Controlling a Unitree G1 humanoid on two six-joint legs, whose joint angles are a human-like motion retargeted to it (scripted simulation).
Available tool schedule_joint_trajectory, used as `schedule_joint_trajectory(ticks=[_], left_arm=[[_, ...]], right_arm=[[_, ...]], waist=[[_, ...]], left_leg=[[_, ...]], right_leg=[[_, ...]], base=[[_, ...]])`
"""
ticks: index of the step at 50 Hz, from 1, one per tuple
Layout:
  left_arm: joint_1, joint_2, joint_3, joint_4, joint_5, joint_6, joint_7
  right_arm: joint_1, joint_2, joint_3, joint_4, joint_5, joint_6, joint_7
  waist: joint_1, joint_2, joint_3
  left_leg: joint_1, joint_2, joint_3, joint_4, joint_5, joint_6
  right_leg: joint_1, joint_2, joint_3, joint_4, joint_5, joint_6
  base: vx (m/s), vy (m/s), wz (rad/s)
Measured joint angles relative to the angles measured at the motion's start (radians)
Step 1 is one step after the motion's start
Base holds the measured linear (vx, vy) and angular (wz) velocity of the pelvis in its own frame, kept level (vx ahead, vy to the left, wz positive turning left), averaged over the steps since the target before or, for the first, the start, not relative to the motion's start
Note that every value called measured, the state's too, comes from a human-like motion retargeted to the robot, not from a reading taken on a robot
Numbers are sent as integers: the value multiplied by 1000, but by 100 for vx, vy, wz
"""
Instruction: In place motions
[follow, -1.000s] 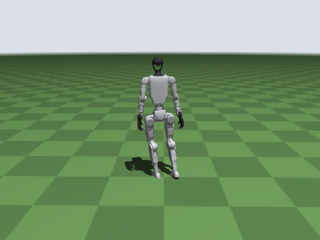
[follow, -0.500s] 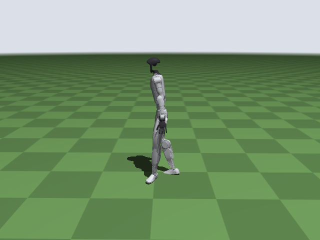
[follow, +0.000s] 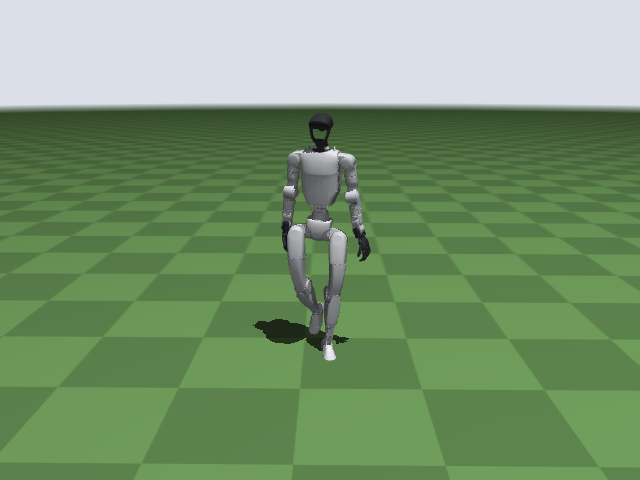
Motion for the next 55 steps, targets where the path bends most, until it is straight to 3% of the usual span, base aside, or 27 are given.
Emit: schedule_joint_trajectory(ticks=[5,10,12,13,15,16,17,18,19,31,37,41,45,49,53,55], left_arm=[[4,48,-3,7,33,69,-155],[11,30,31,-2,30,99,-201],[15,15,51,-2,13,87,-194],[14,8,64,1,2,82,-192],[26,-6,88,6,-16,80,-193],[23,-13,92,14,-26,82,-194],[19,-20,94,22,-38,83,-193],[12,-26,91,29,-54,83,-191],[2,-28,87,35,-68,81,-190],[-48,-22,13,-14,-27,46,-188],[-71,-56,10,-27,-75,20,-163],[-64,-79,30,-50,-103,14,-162],[-86,-83,46,-62,-127,13,-167],[-117,-60,38,-81,-138,5,-175],[-105,-7,-1,-61,-110,24,-219],[-100,11,-9,-54,-61,59,-236]], right_arm=[[-4,-3,15,-40,-40,2,-5],[-2,-9,32,-66,-44,2,-24],[-3,-2,34,-66,-30,-2,-34],[-5,3,35,-64,-23,-4,-37],[2,13,36,-60,-21,-8,-31],[2,18,31,-60,-25,-5,-20],[2,23,28,-63,-28,-4,-12],[1,28,29,-71,-28,-3,-7],[-4,31,34,-79,-27,-6,-7],[-22,31,63,-120,-105,-26,-33],[-24,14,28,-101,-68,-25,-38],[-14,-1,24,-87,-59,-24,-78],[-15,-15,21,-76,-44,-30,-94],[-48,-23,23,-96,-50,-28,-98],[-46,-8,49,-118,-36,-27,-133],[-50,-2,48,-111,-1,-35,-146]], waist=[[29,-17,19],[71,-75,43],[72,-107,56],[68,-124,62],[87,-133,40],[93,-130,23],[95,-127,14],[92,-124,21],[94,-120,32],[74,-130,44],[113,-152,50],[170,-141,59],[254,-139,93],[218,-122,153],[130,-98,149],[119,-87,151]], left_leg=[[-4,-11,-49,3,0,-6],[30,-102,-97,-26,1,2],[73,-154,-103,-60,6,1],[99,-178,-106,-79,12,-2],[115,-185,-96,-98,9,-17],[96,-186,-128,-92,9,-17],[83,-187,-155,-86,9,-17],[80,-186,-169,-81,7,-18],[83,-180,-176,-78,4,-22],[43,-147,-187,41,-87,-58],[-21,-178,-252,171,-112,-19],[-22,-219,-486,125,-145,-24],[-19,-243,-699,96,-92,-85],[24,-187,-437,50,-154,14],[43,-138,-330,13,-148,18],[59,-119,-248,-2,-157,34]], right_leg=[[-66,-29,136,-94,-79,4],[-69,-79,257,-391,-106,128],[-61,-113,269,-512,-61,191],[-55,-131,261,-561,50,191],[-40,-109,408,-564,25,202],[-42,-156,139,-554,14,177],[-41,-175,1,-549,6,159],[-37,-142,121,-550,2,155],[-31,-134,140,-548,-1,154],[-27,-132,124,-524,-3,141],[-50,-162,201,-522,19,152],[-65,-145,310,-521,42,161],[-93,-130,439,-496,69,165],[-121,-108,498,-451,57,153],[-166,-78,518,-432,50,88],[-193,-110,394,-429,13,43]], base=[[7,-2,98],[8,-3,73],[14,-8,96],[21,-8,89],[24,-8,57],[20,-10,63],[10,-12,90],[-1,-13,85],[-10,-14,70],[2,-15,31],[3,0,-71],[9,13,-182],[0,15,-227],[-10,17,-151],[-1,10,-163],[-10,-1,-246]])
